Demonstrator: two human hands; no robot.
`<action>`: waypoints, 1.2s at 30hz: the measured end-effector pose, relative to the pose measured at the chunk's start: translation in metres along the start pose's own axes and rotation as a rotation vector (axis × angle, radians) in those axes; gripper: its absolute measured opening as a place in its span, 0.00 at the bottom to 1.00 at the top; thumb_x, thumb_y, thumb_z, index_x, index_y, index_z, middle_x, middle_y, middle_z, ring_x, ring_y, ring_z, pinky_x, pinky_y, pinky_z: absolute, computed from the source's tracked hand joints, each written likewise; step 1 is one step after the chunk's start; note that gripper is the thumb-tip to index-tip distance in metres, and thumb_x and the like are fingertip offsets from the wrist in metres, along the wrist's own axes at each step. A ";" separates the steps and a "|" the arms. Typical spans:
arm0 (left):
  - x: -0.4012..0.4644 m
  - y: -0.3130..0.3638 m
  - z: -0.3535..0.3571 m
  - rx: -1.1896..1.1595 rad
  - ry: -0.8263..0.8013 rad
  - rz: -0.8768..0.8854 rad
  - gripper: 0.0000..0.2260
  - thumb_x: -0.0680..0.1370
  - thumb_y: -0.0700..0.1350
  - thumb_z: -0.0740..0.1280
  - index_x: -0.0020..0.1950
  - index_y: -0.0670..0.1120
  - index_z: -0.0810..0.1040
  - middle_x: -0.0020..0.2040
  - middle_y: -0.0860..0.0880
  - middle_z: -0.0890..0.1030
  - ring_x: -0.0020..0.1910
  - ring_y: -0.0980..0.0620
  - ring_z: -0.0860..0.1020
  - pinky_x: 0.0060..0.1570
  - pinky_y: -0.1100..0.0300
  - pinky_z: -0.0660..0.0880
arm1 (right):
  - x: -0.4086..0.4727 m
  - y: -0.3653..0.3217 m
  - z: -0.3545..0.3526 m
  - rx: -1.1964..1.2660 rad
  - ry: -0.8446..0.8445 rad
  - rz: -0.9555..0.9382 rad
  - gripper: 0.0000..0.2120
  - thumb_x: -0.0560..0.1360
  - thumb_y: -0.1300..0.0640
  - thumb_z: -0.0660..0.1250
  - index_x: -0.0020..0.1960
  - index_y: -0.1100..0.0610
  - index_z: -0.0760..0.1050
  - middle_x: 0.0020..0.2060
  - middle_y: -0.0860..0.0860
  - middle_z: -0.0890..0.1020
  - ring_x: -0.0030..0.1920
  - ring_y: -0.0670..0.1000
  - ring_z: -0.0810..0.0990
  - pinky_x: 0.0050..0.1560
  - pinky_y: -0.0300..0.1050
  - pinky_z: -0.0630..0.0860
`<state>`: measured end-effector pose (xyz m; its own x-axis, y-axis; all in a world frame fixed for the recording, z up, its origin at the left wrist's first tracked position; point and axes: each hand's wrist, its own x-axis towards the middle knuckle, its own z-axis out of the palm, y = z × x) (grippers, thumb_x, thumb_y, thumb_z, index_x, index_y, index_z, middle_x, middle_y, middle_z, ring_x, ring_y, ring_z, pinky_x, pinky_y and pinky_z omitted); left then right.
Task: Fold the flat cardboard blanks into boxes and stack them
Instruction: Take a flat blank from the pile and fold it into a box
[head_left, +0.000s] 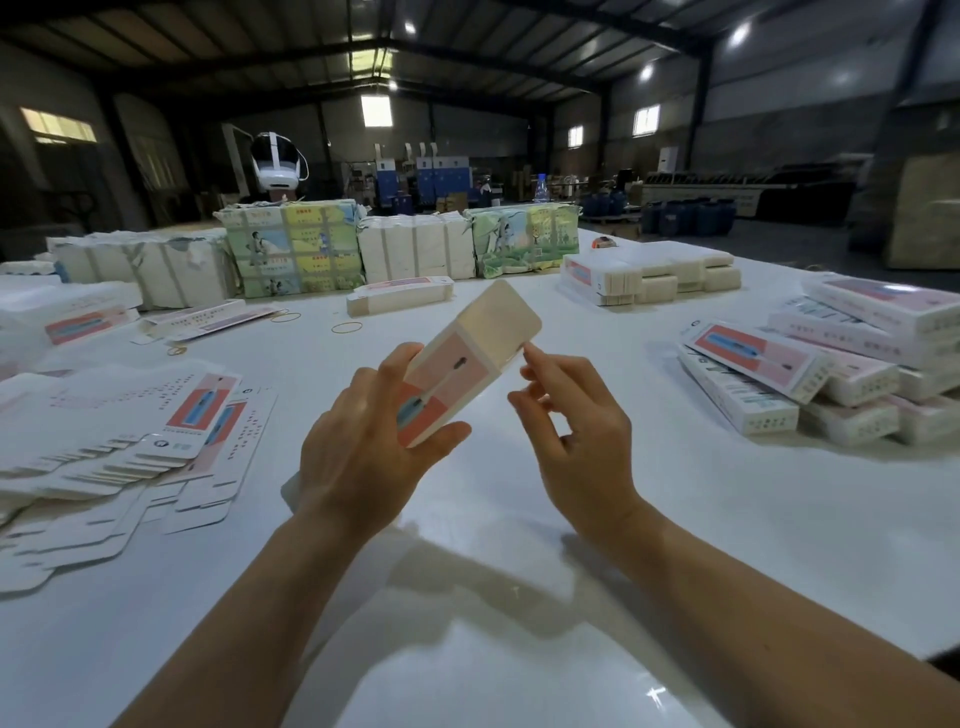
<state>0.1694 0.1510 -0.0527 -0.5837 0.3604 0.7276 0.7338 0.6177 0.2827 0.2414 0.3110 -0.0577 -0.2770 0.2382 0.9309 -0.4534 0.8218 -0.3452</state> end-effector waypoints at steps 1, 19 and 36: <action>0.000 -0.001 0.000 -0.001 -0.008 -0.006 0.32 0.67 0.70 0.53 0.68 0.58 0.56 0.57 0.44 0.76 0.45 0.46 0.79 0.37 0.53 0.76 | 0.000 0.000 0.000 0.004 0.008 -0.006 0.17 0.73 0.65 0.67 0.61 0.68 0.75 0.47 0.59 0.81 0.46 0.48 0.77 0.46 0.34 0.76; -0.003 -0.008 -0.005 0.086 -0.187 0.091 0.32 0.68 0.62 0.64 0.68 0.48 0.70 0.52 0.43 0.80 0.43 0.46 0.77 0.42 0.49 0.78 | -0.002 0.000 -0.004 -0.138 -0.257 -0.090 0.12 0.69 0.64 0.66 0.51 0.60 0.83 0.68 0.56 0.70 0.70 0.57 0.66 0.69 0.64 0.60; -0.010 0.011 0.006 0.145 -0.121 0.048 0.30 0.72 0.62 0.67 0.68 0.47 0.69 0.53 0.47 0.78 0.46 0.45 0.77 0.42 0.49 0.77 | -0.004 -0.012 0.002 0.186 -0.212 0.414 0.30 0.73 0.50 0.63 0.71 0.41 0.54 0.67 0.38 0.65 0.71 0.44 0.61 0.73 0.46 0.59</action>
<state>0.1809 0.1589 -0.0608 -0.5929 0.4677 0.6555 0.7091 0.6890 0.1499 0.2465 0.2996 -0.0580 -0.6229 0.3988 0.6730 -0.4067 0.5698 -0.7141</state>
